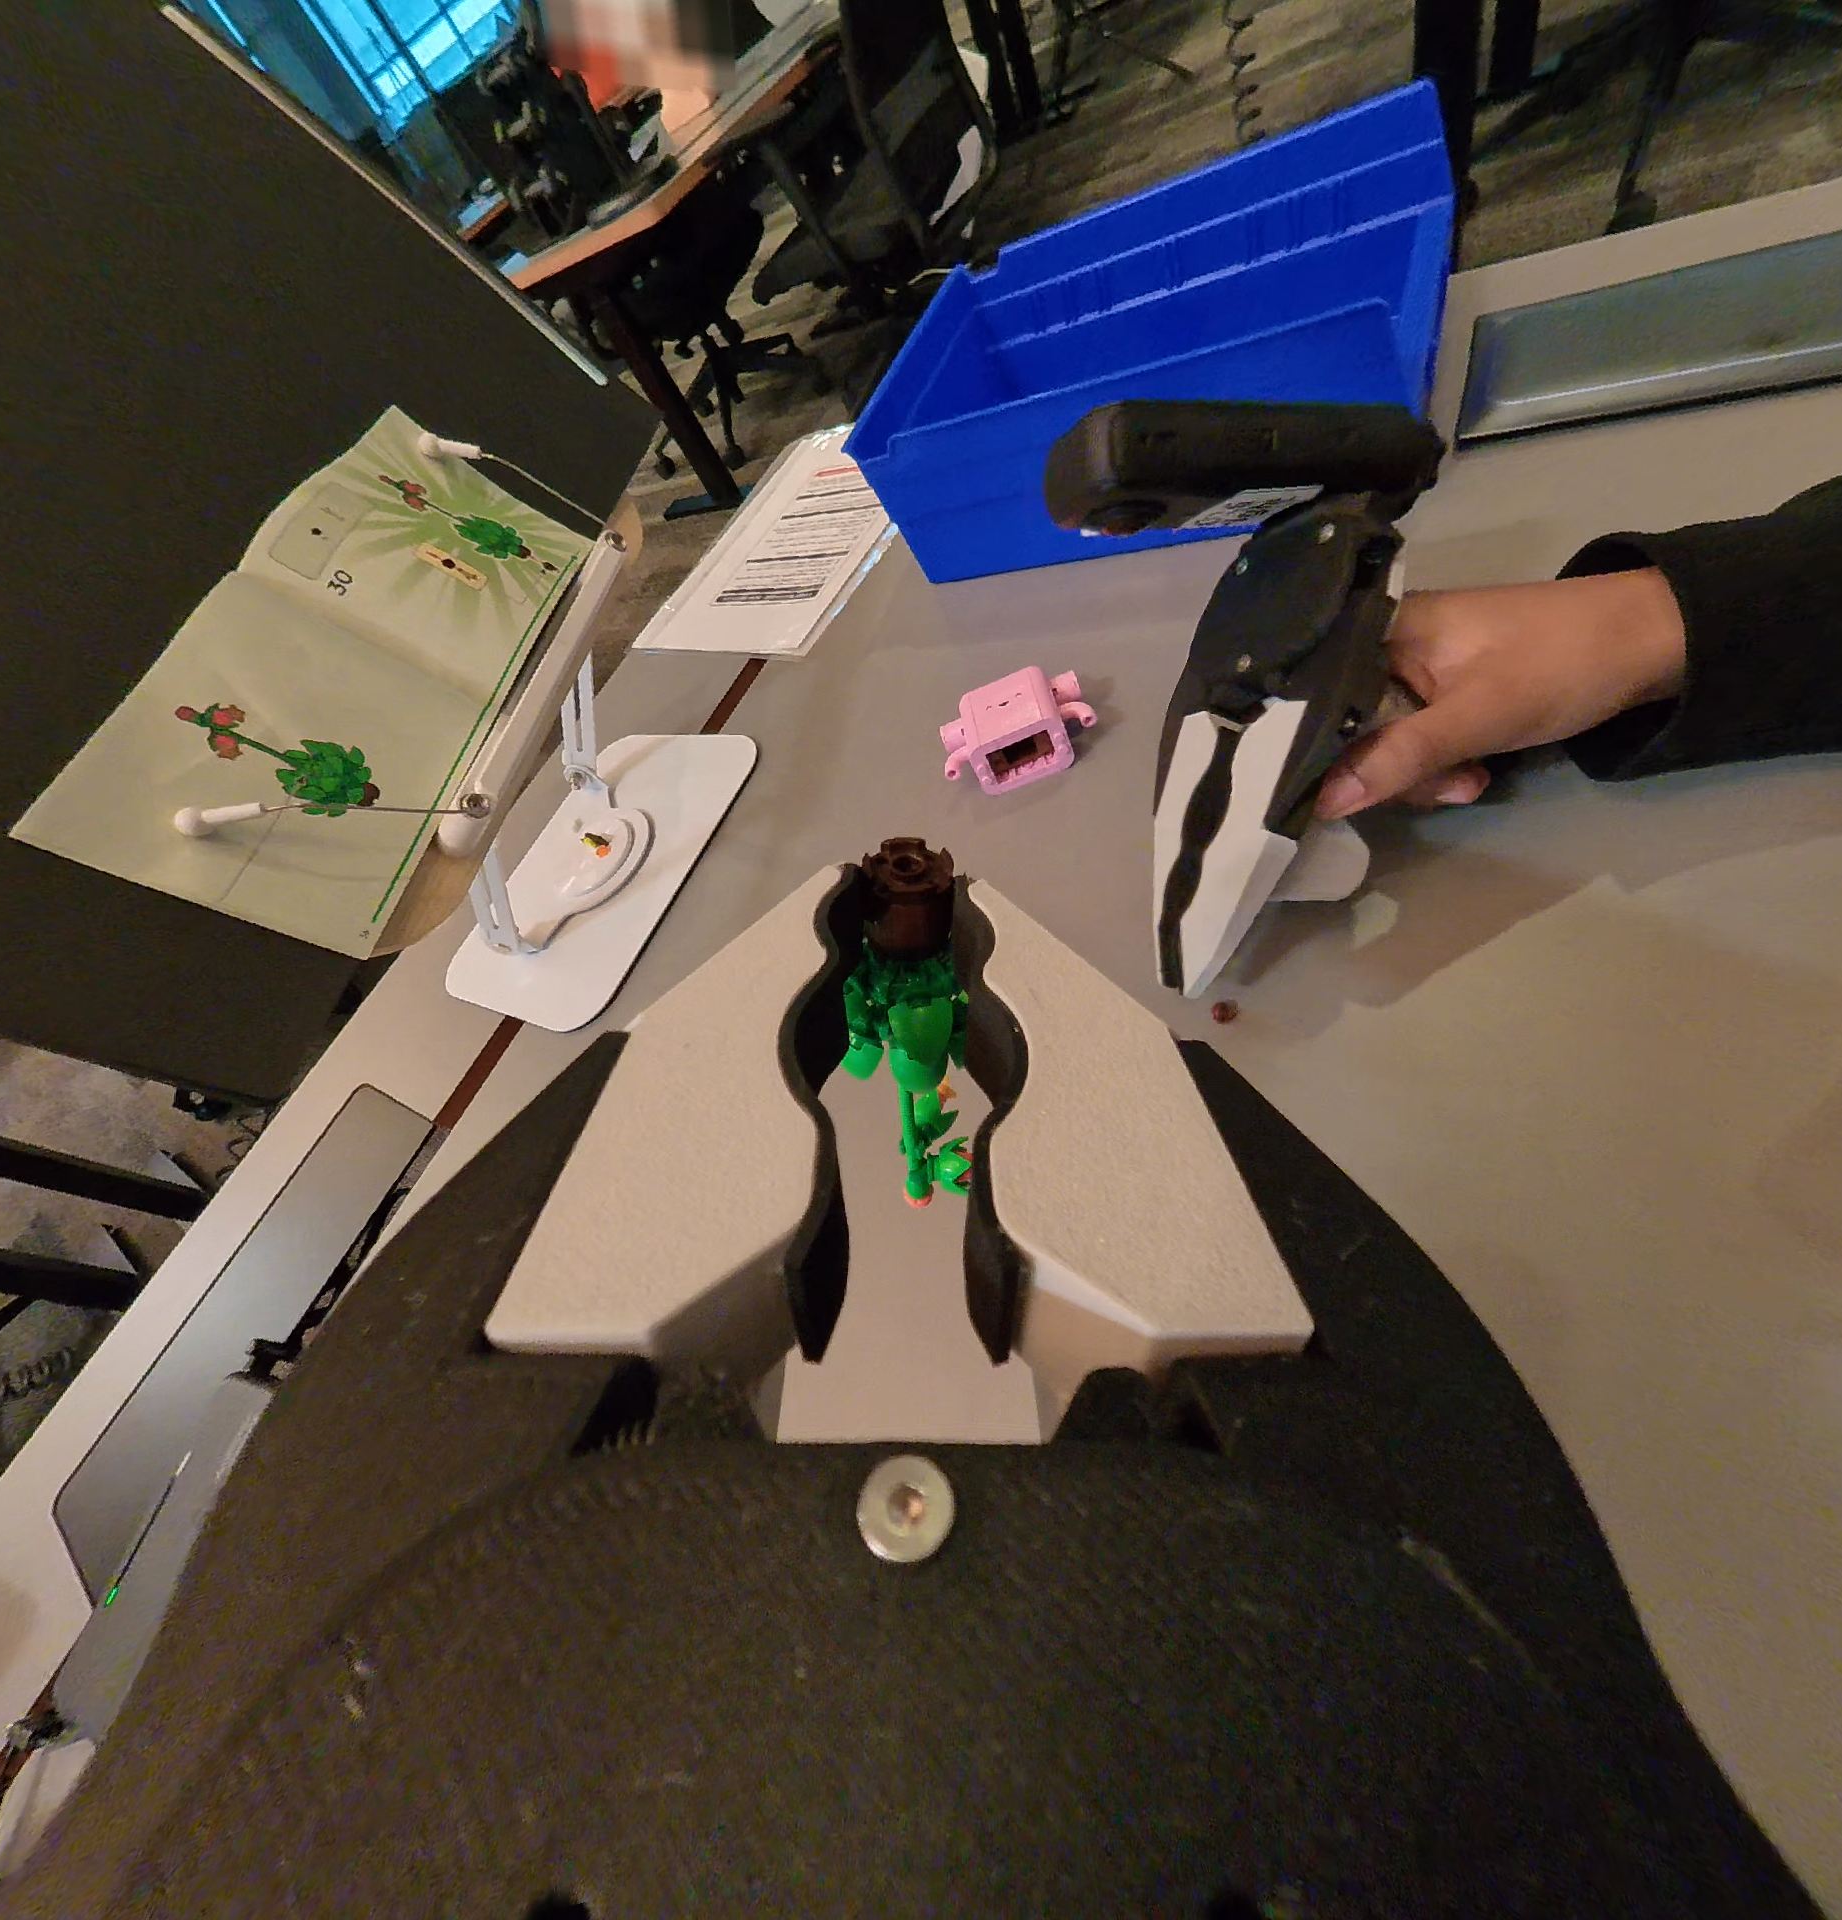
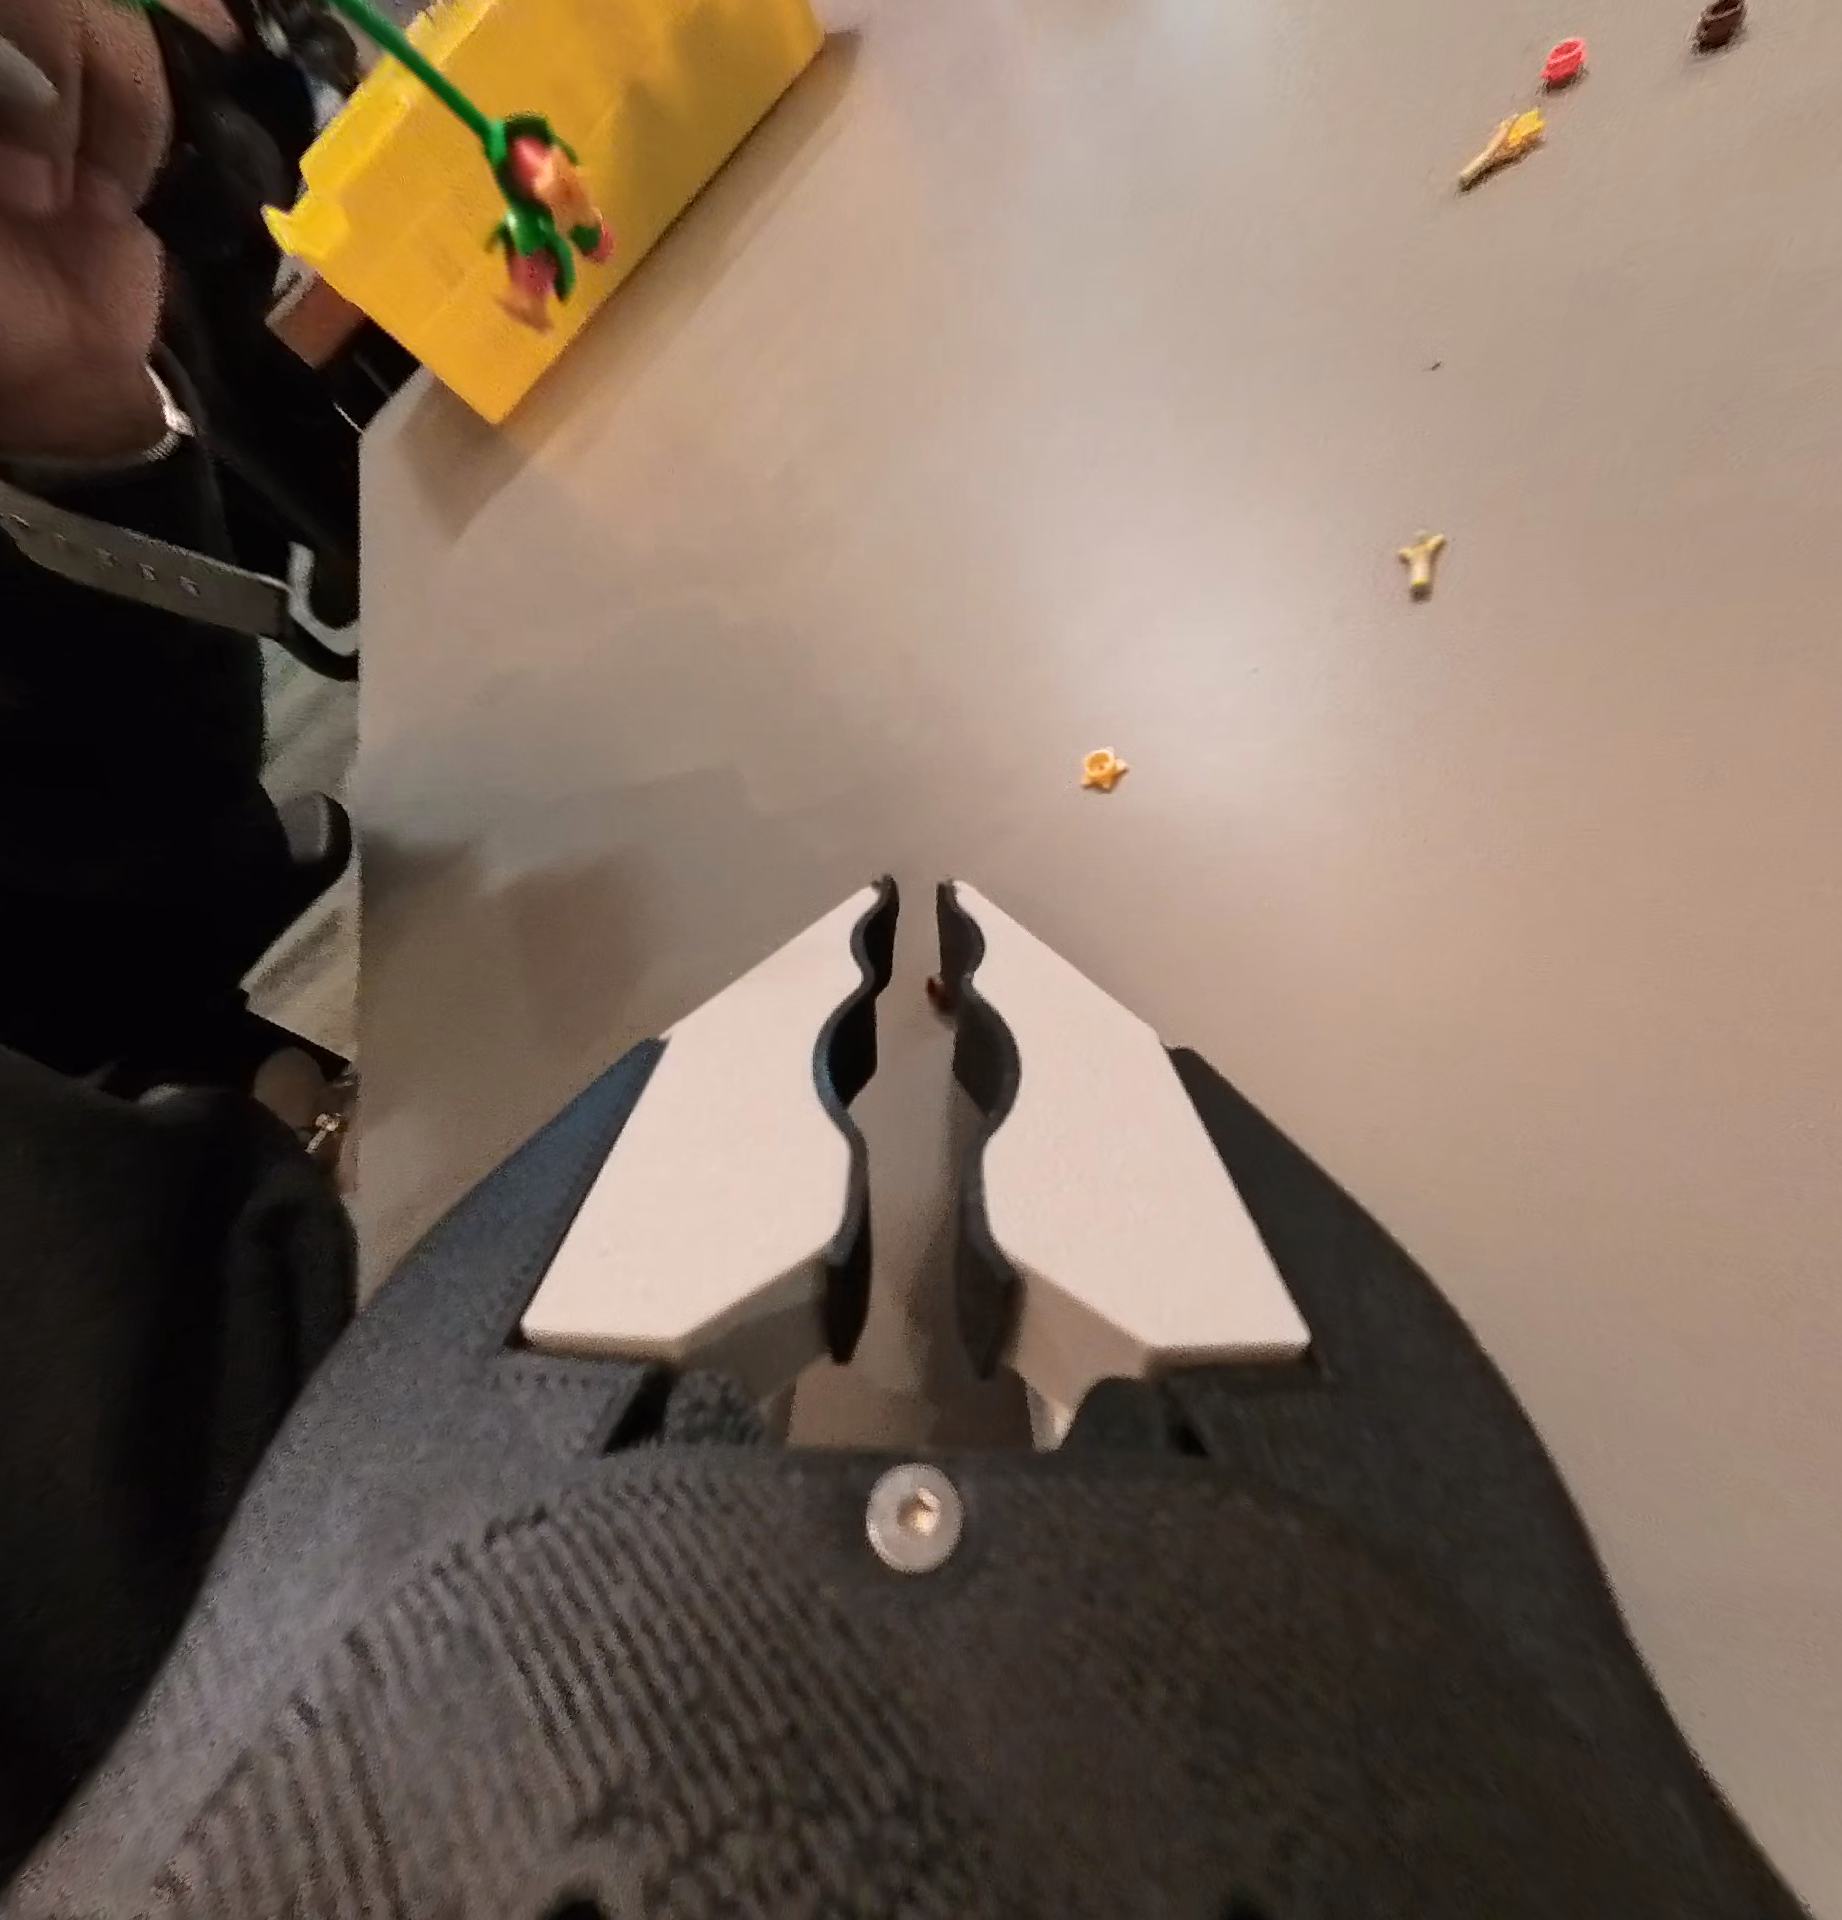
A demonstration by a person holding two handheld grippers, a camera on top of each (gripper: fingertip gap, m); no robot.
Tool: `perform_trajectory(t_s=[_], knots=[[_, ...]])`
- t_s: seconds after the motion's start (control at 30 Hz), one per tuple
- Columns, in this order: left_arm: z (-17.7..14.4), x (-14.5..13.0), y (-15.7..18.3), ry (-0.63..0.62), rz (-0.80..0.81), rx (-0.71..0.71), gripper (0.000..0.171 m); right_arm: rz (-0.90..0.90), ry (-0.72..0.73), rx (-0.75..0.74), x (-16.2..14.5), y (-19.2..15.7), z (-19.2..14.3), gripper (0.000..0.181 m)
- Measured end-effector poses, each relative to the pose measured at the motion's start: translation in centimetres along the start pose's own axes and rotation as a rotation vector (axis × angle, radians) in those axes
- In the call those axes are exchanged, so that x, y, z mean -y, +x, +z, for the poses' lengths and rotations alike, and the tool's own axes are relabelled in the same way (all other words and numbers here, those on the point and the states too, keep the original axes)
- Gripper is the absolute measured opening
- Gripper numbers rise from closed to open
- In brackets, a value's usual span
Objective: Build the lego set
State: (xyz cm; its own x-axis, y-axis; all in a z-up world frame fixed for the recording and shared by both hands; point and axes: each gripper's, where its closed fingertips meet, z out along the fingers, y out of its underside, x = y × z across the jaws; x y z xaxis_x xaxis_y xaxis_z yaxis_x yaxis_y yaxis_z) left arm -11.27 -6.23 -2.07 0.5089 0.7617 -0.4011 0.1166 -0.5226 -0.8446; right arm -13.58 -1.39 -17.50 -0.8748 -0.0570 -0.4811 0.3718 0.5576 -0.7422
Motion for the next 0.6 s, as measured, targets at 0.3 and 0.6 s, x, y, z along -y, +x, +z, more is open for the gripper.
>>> perform_trajectory(t_s=[0.3,0.6], knots=[[0.0,-0.4,-0.3,-0.008,-0.003,0.008,0.014,-0.128,-0.101,-0.154,-2.1,1.0,-0.3,0.004],[0.5,-0.8,-0.1,-0.019,-0.005,-0.002,0.014,-0.163,-0.137,-0.179,-2.6,1.0,0.0,0.003]])
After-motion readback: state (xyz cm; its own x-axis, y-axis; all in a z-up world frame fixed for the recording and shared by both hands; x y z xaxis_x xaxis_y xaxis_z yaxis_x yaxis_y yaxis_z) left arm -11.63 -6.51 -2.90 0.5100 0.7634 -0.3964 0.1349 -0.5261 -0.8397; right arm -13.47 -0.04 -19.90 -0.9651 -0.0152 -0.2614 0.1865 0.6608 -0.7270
